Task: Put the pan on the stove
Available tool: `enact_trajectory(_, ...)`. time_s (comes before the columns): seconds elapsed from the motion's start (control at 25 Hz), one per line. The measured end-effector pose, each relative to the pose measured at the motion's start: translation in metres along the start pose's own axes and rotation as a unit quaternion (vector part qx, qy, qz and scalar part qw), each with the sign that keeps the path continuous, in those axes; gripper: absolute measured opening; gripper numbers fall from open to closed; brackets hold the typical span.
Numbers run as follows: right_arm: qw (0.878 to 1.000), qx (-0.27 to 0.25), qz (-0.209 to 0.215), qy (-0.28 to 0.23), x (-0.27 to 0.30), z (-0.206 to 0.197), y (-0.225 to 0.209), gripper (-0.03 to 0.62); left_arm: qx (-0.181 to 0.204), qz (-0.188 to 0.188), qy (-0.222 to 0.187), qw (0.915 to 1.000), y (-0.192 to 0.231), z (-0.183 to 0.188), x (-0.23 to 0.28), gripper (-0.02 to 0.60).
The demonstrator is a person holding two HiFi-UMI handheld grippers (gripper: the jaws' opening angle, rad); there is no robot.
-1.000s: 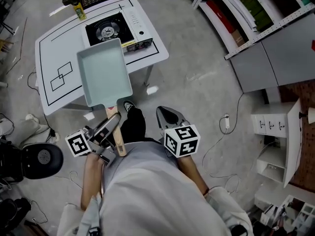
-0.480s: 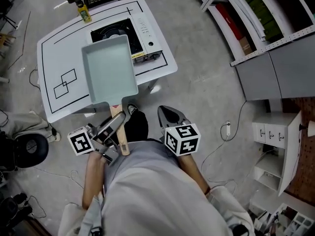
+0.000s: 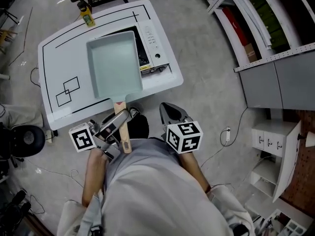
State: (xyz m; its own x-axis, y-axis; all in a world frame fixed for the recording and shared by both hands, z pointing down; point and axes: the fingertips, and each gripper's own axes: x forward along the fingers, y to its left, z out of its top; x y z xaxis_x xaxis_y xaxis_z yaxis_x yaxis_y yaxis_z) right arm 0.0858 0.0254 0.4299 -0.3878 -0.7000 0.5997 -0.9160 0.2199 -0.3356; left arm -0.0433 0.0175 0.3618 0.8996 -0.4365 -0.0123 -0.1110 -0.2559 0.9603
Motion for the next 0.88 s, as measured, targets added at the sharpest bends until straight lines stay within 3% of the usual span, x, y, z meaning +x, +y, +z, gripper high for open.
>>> enact_trajectory(0.36, 1.0, -0.007, 0.005, 0.004, 0.04, 0.038, -0.015, 0.011, 0.005, -0.004, -0.006, 1.0, 0.009, 0.046, 0.027, 0.164)
enact_trajectory(0.88, 0.999, -0.034, 0.029, 0.03, 0.078, 0.053, -0.003, 0.011, 0.006, -0.01, -0.011, 0.9999, 0.019, 0.069, 0.037, 0.164)
